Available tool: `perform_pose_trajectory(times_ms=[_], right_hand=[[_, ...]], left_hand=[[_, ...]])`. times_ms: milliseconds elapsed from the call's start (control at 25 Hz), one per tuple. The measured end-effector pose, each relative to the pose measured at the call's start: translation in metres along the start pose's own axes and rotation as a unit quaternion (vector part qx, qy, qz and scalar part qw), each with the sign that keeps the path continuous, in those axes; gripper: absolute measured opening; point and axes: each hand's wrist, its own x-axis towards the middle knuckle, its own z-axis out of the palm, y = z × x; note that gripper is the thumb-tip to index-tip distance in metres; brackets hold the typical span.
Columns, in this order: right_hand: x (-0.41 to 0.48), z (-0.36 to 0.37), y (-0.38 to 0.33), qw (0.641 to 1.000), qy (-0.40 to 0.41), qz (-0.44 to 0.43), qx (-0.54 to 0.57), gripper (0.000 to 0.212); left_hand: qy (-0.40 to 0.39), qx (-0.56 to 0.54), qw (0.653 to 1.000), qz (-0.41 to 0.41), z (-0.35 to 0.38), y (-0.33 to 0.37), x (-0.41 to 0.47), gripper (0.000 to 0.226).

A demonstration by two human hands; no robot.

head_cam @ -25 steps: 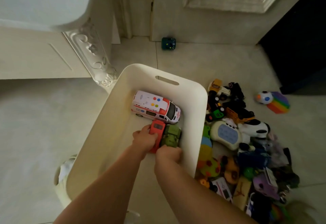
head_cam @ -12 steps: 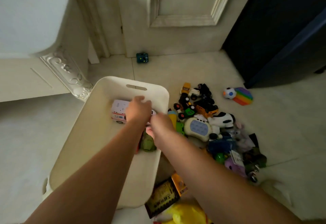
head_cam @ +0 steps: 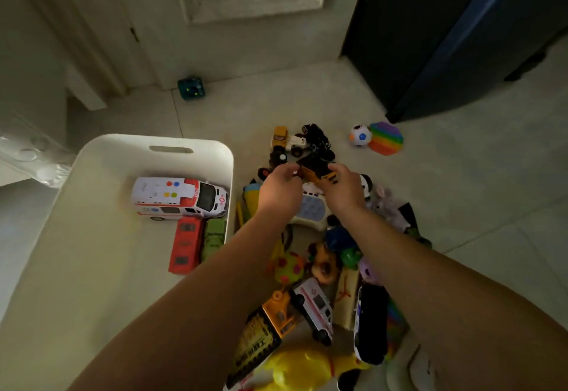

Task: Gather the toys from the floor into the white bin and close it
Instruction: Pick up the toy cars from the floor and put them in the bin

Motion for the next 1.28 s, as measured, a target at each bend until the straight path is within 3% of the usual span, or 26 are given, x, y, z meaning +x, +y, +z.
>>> perform_pose_trajectory(times_ms=[200, 360, 480, 560, 680, 800, 920, 1040, 1120, 1160, 1280], right_hand=[[0.050, 0.024, 0.026, 0.992, -0.073, -0.022, -0.103, 0.066], [0.064, 0.028, 0.031, 0.990, -0.051, -0.081, -0.105, 0.046], [0.049, 0.015, 0.031, 0.997, 0.025, -0.073, -0.011, 0.034], [0.031, 0.003, 0.024, 0.992, 0.038, -0.014, 0.118, 0.025], [0.005, -0.014, 0.015, 0.940, -0.068, 0.101, 0.319, 0.015], [-0.018, -0.025, 0.014, 0.897, -0.172, 0.127, 0.387, 0.016], [-0.022, -0.025, 0.029, 0.926, -0.192, 0.137, 0.294, 0.024], [-0.004, -0.023, 0.059, 0.978, -0.042, 0.101, 0.176, 0.025], [0.016, -0.029, 0.085, 0.988, 0.069, 0.117, 0.074, 0.029], [0.027, -0.031, 0.099, 0.988, 0.087, 0.130, 0.018, 0.030], [0.047, -0.028, 0.122, 0.984, -0.021, 0.171, -0.038, 0.024]], left_hand=[[-0.024, -0.061, 0.993, -0.096, 0.026, -0.026, 0.044, 0.041], [-0.008, -0.099, 0.985, -0.140, 0.039, -0.049, 0.060, 0.042], [-0.012, -0.139, 0.975, -0.173, 0.044, -0.055, 0.063, 0.043], [-0.042, -0.192, 0.960, -0.197, 0.044, -0.050, 0.058, 0.057], [-0.104, -0.323, 0.922, -0.187, 0.037, -0.033, 0.048, 0.060], [-0.104, -0.407, 0.891, -0.174, 0.029, -0.030, 0.046, 0.051], [-0.057, -0.398, 0.894, -0.199, 0.025, -0.030, 0.041, 0.049], [-0.023, -0.371, 0.903, -0.215, 0.024, -0.031, 0.037, 0.048], [-0.022, -0.365, 0.903, -0.225, 0.025, -0.033, 0.039, 0.047], [-0.024, -0.358, 0.904, -0.231, 0.026, -0.035, 0.039, 0.047], [-0.029, -0.325, 0.913, -0.246, 0.030, -0.043, 0.046, 0.048]])
